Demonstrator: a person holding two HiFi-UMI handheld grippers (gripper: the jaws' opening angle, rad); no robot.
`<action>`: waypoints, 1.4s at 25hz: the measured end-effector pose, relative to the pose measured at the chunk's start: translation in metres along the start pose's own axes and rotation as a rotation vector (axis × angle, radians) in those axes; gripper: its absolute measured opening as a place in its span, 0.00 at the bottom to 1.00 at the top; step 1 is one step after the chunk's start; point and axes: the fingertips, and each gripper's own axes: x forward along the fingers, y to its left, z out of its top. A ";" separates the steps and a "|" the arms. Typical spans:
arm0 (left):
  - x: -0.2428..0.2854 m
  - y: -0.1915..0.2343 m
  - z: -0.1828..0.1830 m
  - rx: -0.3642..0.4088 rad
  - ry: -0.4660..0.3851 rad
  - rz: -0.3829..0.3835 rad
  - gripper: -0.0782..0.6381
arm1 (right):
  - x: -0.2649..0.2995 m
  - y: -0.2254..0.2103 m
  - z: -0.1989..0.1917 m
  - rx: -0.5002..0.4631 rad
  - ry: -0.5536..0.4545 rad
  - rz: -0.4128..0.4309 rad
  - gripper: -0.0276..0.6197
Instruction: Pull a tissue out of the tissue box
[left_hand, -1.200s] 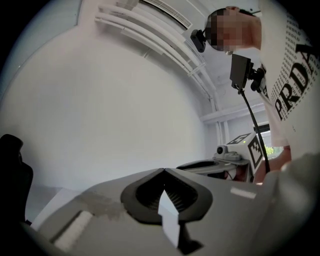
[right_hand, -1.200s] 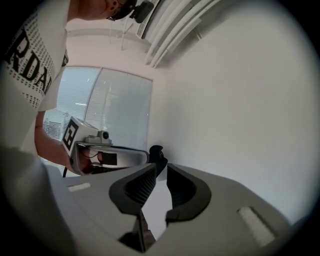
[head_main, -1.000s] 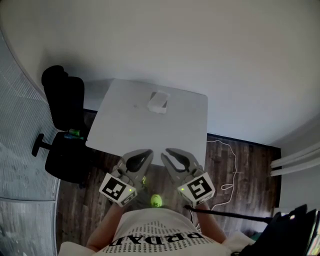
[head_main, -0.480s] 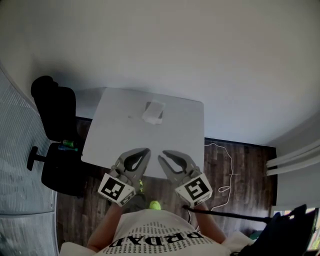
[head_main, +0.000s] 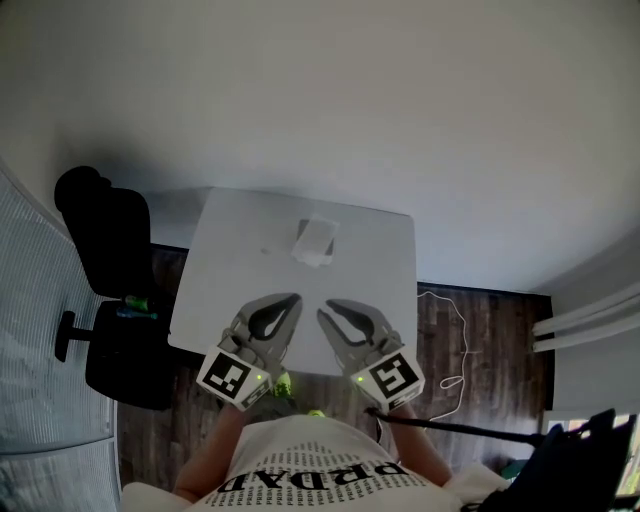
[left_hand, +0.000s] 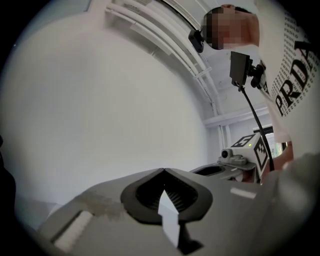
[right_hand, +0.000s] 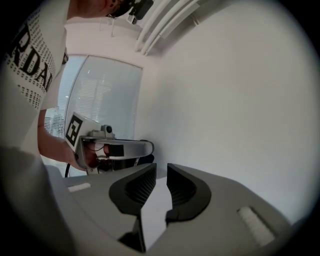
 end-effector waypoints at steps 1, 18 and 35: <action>0.002 0.006 0.001 0.001 -0.001 -0.002 0.11 | 0.006 -0.003 0.002 -0.002 0.001 -0.004 0.14; 0.012 0.067 0.000 -0.011 -0.015 -0.004 0.10 | 0.064 -0.024 0.001 -0.041 0.044 -0.026 0.17; 0.086 0.122 -0.070 -0.082 0.066 0.041 0.11 | 0.130 -0.096 -0.075 -0.018 0.195 0.072 0.26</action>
